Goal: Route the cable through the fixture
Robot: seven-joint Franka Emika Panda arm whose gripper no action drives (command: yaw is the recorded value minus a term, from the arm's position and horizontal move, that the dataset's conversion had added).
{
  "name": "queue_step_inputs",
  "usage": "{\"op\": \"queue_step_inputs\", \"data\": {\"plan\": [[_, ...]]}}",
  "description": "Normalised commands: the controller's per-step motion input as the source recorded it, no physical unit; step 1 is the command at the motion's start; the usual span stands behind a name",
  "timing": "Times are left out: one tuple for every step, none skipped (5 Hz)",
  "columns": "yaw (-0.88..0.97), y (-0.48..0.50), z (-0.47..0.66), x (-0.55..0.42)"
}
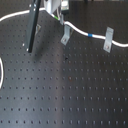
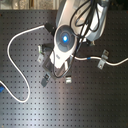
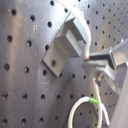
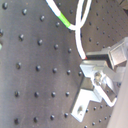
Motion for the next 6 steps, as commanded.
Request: {"op": "queue_step_inputs", "data": {"plan": [[0.00, -0.232, -0.10, 0.285], [0.03, -0.422, 0.00, 0.044], [0.00, -0.368, -0.01, -0.134], [0.00, -0.182, -0.03, -0.266], [0.02, 0.033, -0.16, -0.195], [0.14, 0.037, -0.39, -0.055]]}}
